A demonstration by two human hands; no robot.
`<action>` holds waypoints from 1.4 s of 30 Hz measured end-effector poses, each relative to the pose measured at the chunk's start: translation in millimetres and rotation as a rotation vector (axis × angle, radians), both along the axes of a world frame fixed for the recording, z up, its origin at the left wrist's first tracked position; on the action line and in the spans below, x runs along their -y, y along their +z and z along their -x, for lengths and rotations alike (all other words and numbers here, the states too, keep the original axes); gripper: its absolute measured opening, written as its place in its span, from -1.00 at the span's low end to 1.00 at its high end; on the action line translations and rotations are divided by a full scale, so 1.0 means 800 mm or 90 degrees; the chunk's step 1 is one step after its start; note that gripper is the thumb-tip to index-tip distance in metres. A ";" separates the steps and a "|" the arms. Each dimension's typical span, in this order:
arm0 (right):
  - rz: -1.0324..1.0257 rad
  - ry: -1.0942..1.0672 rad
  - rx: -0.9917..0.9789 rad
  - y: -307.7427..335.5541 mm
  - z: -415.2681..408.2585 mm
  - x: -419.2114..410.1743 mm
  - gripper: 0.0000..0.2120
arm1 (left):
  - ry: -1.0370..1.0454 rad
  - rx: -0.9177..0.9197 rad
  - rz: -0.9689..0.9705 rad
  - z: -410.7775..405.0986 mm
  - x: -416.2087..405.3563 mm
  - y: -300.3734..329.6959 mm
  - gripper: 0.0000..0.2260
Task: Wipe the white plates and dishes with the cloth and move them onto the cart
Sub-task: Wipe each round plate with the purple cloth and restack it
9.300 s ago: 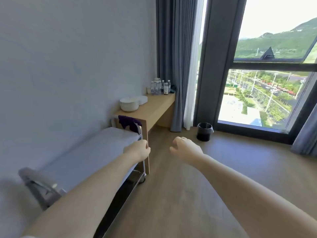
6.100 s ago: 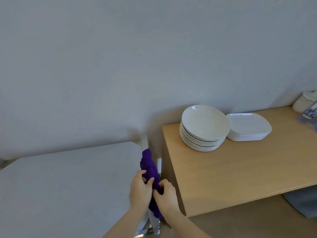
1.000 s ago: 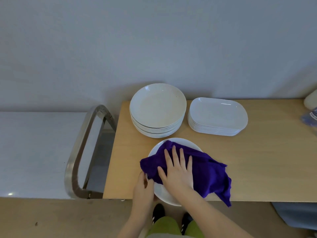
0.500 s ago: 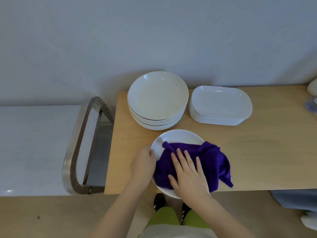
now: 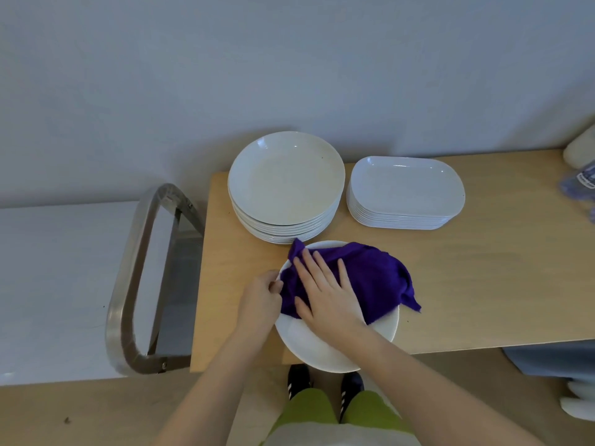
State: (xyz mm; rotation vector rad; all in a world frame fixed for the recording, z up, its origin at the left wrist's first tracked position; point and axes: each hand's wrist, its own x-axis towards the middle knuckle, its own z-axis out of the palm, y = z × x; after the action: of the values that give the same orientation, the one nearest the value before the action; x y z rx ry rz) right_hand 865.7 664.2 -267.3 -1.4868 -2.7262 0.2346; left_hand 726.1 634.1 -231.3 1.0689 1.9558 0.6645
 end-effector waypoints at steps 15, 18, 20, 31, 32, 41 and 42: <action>-0.044 -0.130 0.037 0.026 -0.088 -0.022 -0.41 | 0.001 -0.131 0.024 -0.010 -0.002 -0.009 -0.80; -0.015 -0.170 -0.012 0.030 -0.084 -0.029 -0.52 | 0.007 -0.113 0.028 -0.010 -0.002 -0.006 -0.79; 0.022 -0.184 -0.012 0.030 -0.072 -0.039 -0.52 | 0.001 -0.120 0.040 -0.010 -0.002 -0.004 -0.79; -0.020 -0.066 0.038 0.023 -0.030 -0.071 -0.55 | -0.063 -0.228 0.068 -0.018 -0.003 -0.006 -0.86; -0.029 -0.040 0.056 0.022 -0.036 -0.073 -0.54 | -0.068 -0.231 0.069 -0.020 -0.003 -0.007 -0.86; -0.045 0.032 0.160 0.025 -0.096 -0.048 -0.40 | -0.019 -0.134 0.057 -0.021 -0.004 -0.007 -0.86; -0.055 0.030 0.154 0.027 -0.102 -0.037 -0.42 | -0.017 -0.120 0.057 -0.021 -0.005 -0.007 -0.88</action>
State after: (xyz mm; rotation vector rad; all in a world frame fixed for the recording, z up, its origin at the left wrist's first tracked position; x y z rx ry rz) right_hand 947.4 693.4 -245.4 -1.5213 -2.9143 -0.0667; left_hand 743.2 637.8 -236.8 1.1340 2.1076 0.4713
